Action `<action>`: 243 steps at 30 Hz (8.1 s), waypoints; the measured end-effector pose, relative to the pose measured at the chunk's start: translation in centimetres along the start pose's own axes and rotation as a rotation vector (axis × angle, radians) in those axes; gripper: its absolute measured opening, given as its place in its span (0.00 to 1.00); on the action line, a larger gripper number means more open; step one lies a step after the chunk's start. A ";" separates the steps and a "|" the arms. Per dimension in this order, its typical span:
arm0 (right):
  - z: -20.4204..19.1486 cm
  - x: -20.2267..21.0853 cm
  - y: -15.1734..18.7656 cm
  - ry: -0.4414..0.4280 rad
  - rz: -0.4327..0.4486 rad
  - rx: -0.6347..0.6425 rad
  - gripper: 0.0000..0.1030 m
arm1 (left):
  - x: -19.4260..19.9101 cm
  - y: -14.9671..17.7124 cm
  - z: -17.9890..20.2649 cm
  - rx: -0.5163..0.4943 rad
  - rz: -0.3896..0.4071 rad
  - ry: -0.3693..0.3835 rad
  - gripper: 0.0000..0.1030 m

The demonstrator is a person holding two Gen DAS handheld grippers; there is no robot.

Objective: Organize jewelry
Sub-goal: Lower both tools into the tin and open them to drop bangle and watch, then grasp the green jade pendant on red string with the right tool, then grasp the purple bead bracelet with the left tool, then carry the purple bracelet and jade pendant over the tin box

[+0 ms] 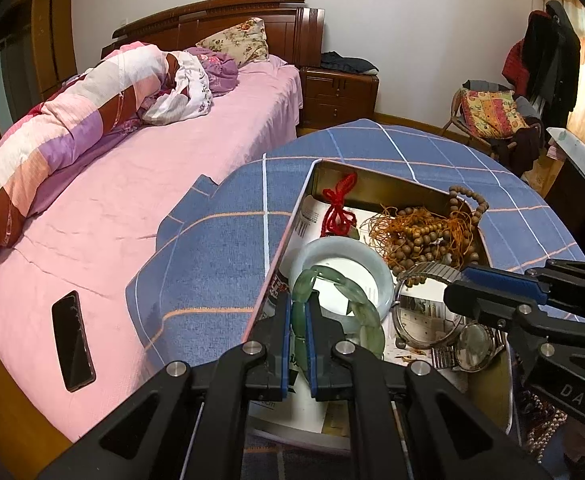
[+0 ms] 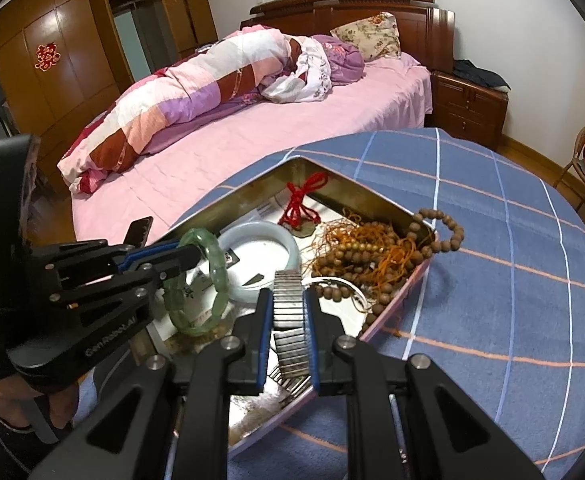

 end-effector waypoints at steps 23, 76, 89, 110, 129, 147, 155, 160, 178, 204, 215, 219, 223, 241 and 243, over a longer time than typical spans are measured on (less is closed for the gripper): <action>0.4 -0.4 0.7 0.049 -0.011 0.020 0.24 | -0.3 0.2 0.3 -0.007 -0.014 0.006 0.09; 10.6 9.6 12.8 0.173 -0.021 -0.180 0.31 | 5.0 4.7 10.8 -0.148 0.047 -0.010 0.50; 12.3 9.4 13.4 0.288 -0.047 -0.133 0.11 | 5.1 5.0 13.4 -0.209 0.049 0.024 0.50; 16.8 14.4 12.2 0.326 0.073 -0.237 0.11 | 4.7 3.9 18.1 -0.312 0.056 0.083 0.50; 14.8 12.9 12.8 0.267 0.058 -0.224 0.10 | 1.0 5.0 20.5 -0.310 -0.061 0.209 0.13; 13.9 14.5 11.2 0.254 0.125 -0.216 0.10 | 10.4 -0.7 17.6 -0.170 0.156 0.309 0.13; 13.2 16.1 9.6 0.239 0.180 -0.212 0.10 | 11.7 -1.6 17.0 -0.173 0.185 0.303 0.13; 11.9 17.0 8.2 0.230 0.211 -0.186 0.11 | 12.0 -1.8 16.2 -0.167 0.195 0.285 0.13; 6.6 17.7 2.2 0.185 0.288 -0.048 0.10 | 13.3 -3.8 9.9 -0.101 0.248 0.192 0.13; -2.1 16.5 -4.9 0.097 0.352 0.183 0.10 | 12.4 -5.1 1.7 0.002 0.256 0.077 0.13; -4.8 15.2 -6.2 0.056 0.355 0.224 0.10 | 11.0 -4.9 0.3 0.019 0.229 0.069 0.13; -5.3 14.0 -6.2 0.043 0.338 0.225 0.10 | 10.2 -4.7 0.1 0.026 0.211 0.068 0.13; -5.4 12.7 -5.6 0.030 0.315 0.215 0.10 | 9.5 -4.5 0.0 0.026 0.195 0.068 0.13; -4.5 7.2 -1.9 -0.017 0.177 0.139 0.10 | 6.3 -2.5 -0.1 0.014 0.113 0.031 0.13; -4.3 6.5 -1.4 -0.016 0.156 0.133 0.10 | 5.9 -2.1 0.0 0.008 0.099 0.030 0.13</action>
Point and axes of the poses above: each gripper's, at about its wrist camera, not at the fingertips, and x roughly against the way its jaws point, z to its right, y to its underside, the point moved 9 cm from there along -x, roughly the way its jaws point
